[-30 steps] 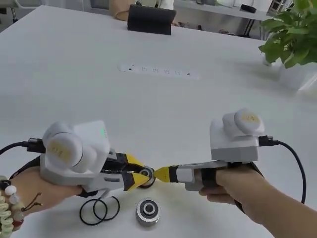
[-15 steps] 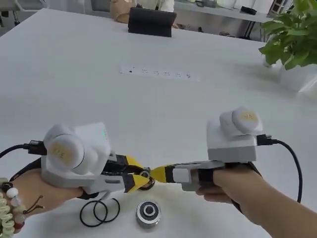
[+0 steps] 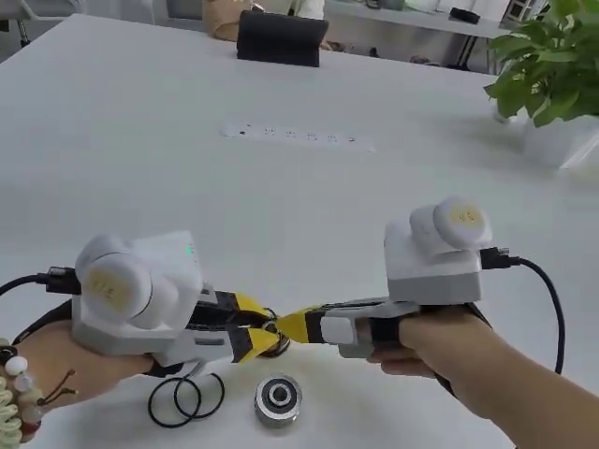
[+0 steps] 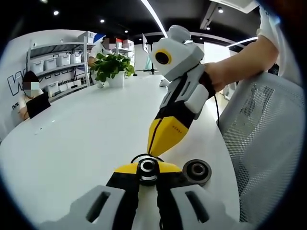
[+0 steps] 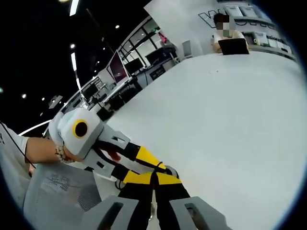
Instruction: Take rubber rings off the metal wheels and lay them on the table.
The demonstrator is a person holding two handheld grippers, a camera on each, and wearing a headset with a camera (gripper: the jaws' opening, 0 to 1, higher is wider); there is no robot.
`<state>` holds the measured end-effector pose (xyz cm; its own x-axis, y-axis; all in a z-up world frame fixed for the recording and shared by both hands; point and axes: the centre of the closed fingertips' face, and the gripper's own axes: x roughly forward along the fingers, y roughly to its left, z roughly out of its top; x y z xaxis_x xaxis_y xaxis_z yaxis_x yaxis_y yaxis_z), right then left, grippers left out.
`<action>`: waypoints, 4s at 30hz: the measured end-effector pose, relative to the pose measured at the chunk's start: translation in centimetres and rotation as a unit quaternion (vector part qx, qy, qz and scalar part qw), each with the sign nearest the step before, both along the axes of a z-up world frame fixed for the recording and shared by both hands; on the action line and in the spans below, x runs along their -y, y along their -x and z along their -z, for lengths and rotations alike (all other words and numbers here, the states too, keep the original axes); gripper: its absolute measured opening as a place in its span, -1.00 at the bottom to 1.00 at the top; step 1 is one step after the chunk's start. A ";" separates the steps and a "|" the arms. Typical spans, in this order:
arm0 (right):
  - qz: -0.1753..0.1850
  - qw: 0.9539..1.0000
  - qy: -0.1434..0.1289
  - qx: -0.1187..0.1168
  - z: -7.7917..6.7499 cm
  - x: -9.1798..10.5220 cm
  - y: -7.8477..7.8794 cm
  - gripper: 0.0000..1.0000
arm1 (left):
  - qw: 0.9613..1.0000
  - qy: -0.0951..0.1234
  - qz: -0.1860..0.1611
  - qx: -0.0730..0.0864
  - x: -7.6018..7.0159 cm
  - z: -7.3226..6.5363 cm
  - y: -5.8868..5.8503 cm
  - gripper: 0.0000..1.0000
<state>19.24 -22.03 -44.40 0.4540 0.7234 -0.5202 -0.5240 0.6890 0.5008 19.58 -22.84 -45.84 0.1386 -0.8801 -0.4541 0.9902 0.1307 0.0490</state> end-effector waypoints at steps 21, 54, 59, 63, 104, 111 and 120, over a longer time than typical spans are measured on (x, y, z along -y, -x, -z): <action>0.014 0.999 0.028 -0.013 1.4 1.1 -0.2 -1.00 | 0.999 -0.017 0.005 -0.031 -0.4 -0.2 0.3 -0.77; 0.043 0.999 0.010 0.005 -0.6 2.1 -0.8 -1.00 | 0.999 0.002 0.022 0.038 -4.9 -9.1 -0.6 -0.01; 0.042 0.999 0.006 0.009 -1.0 1.9 -0.8 -1.00 | 0.999 0.002 0.025 0.040 -6.5 -10.1 0.3 0.17; 0.040 0.999 0.002 0.009 -1.1 1.8 -0.8 -1.00 | 0.999 0.003 0.016 0.044 -7.7 -10.7 0.6 0.28; 0.000 0.999 -0.037 0.020 -3.3 -1.3 0.5 -1.00 | 0.997 0.008 -0.069 -0.015 -15.3 -8.0 5.7 0.77; -0.012 0.999 -0.042 0.019 -3.5 -2.1 0.9 -1.00 | 0.996 -0.001 -0.078 -0.037 -15.7 -6.5 6.5 0.86; -0.029 0.998 -0.046 0.016 -3.4 -3.1 1.5 -1.00 | 0.995 0.003 -0.086 -0.050 -15.8 -6.0 6.9 0.90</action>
